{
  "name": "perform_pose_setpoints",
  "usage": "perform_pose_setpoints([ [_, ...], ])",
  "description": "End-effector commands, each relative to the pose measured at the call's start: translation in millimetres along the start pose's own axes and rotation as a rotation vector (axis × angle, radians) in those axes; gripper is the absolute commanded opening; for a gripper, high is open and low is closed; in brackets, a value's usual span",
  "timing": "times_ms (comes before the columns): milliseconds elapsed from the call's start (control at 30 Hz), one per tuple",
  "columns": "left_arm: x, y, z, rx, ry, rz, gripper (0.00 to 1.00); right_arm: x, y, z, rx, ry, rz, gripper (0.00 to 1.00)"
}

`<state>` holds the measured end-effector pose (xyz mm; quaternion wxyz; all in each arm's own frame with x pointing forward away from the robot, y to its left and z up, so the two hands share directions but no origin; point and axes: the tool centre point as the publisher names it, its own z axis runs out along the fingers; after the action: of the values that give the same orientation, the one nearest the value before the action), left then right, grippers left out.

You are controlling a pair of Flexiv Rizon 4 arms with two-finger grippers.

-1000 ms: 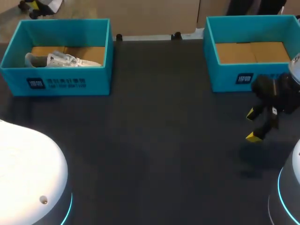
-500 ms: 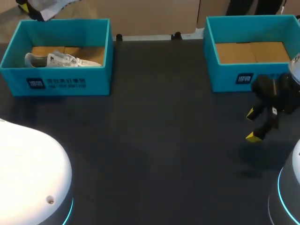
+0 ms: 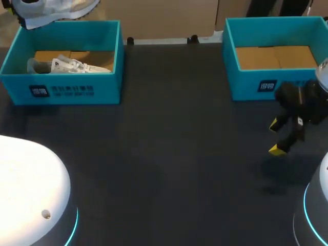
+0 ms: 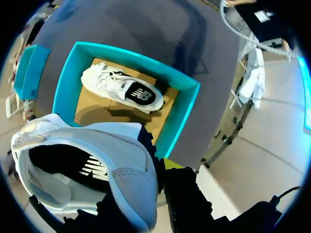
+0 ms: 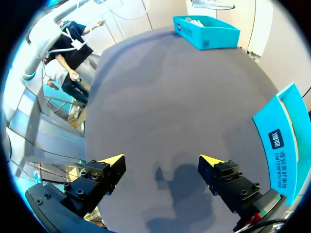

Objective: Take the shoe out of the shoebox, open the shoe tongue, remove and reinsert the insole, then place the shoe into the shoebox

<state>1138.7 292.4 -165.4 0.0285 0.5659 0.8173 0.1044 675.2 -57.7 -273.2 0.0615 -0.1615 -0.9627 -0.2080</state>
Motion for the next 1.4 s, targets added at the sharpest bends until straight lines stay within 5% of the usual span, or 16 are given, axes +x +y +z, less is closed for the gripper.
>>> perform_pose_setpoints([
  [33,3.4,-4.6,-1.3,-0.033,-0.019,0.106,0.0,0.6,-0.3,0.7,0.002,-0.002,0.0,1.0],
  [267,-4.4,3.0,19.6,-0.088,-0.015,0.231,0.0,0.6,-0.3,0.7,0.002,-0.002,0.0,1.0],
  [633,-9.8,35.1,65.0,-0.02,-0.009,0.315,0.0,0.6,-0.3,0.7,0.002,-0.002,0.0,1.0],
  [700,-9.6,42.6,67.4,-0.029,0.066,0.302,0.0,0.6,-0.3,0.7,0.002,-0.002,0.0,1.0],
  [1133,-9.6,42.6,67.4,-0.029,0.066,0.302,0.0,0.6,-0.3,0.7,0.002,-0.002,0.0,1.0],
  [1400,-23.9,44.2,104.0,-0.004,0.115,0.284,0.0,0.6,-0.3,0.7,0.002,-0.002,0.0,1.0],
])
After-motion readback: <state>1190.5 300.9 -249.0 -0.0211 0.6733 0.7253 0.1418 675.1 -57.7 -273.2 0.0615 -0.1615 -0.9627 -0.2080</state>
